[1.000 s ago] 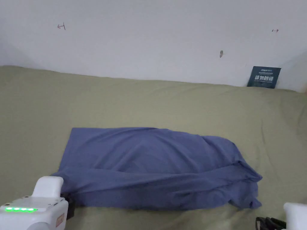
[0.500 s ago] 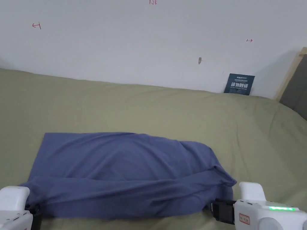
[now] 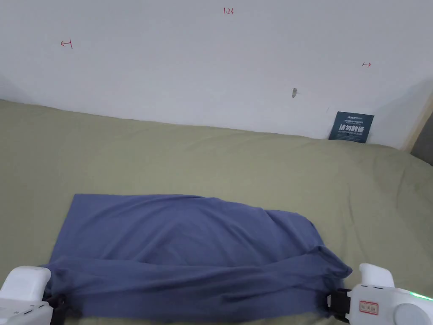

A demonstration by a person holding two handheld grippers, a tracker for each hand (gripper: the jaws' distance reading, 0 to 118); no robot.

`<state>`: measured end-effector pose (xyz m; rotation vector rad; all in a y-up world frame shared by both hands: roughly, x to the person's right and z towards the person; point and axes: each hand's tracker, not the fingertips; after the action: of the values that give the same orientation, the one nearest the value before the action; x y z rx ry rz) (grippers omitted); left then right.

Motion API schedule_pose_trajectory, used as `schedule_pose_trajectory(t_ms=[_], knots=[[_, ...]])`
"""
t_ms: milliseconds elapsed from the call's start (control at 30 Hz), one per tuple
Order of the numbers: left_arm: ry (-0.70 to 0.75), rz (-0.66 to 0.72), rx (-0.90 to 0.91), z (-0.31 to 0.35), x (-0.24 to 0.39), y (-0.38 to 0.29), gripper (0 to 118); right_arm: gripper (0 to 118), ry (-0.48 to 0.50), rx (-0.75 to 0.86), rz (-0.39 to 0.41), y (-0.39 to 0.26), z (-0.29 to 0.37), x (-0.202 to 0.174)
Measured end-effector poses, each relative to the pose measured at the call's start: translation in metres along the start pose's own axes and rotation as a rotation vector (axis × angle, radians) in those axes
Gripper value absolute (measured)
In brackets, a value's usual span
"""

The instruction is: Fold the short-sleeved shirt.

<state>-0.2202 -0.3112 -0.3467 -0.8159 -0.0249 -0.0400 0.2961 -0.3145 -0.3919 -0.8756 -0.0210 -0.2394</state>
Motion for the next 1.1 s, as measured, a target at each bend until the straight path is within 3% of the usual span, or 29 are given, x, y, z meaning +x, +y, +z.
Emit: schedule_pose_trajectory(t_ms=[433, 567, 667, 800, 933, 1100], knots=[[-0.053, -0.012, 0.053, 0.055, -0.006, 0.002, 11, 9, 0.034, 0.097, 0.031, -0.017, 0.078, -0.009], [-0.081, -0.010, 0.066, 0.077, -0.015, 0.000, 11, 9, 0.065, 0.113, 0.000, -0.024, 0.098, 0.000], [-0.083, -0.016, 0.064, 0.087, -0.021, -0.004, 11, 9, 0.028, 0.102, 0.004, -0.034, 0.111, 0.002], [-0.117, -0.035, 0.030, 0.102, -0.024, -0.018, 11, 9, 0.045, 0.078, -0.060, -0.055, 0.132, 0.009], [-0.119, -0.116, -0.023, 0.114, -0.017, -0.041, 11, 9, 0.024, 0.041, -0.049, -0.079, 0.146, 0.011], [-0.160, -0.069, -0.075, 0.129, -0.021, -0.069, 11, 9, 0.003, -0.008, -0.060, -0.109, 0.157, 0.015]])
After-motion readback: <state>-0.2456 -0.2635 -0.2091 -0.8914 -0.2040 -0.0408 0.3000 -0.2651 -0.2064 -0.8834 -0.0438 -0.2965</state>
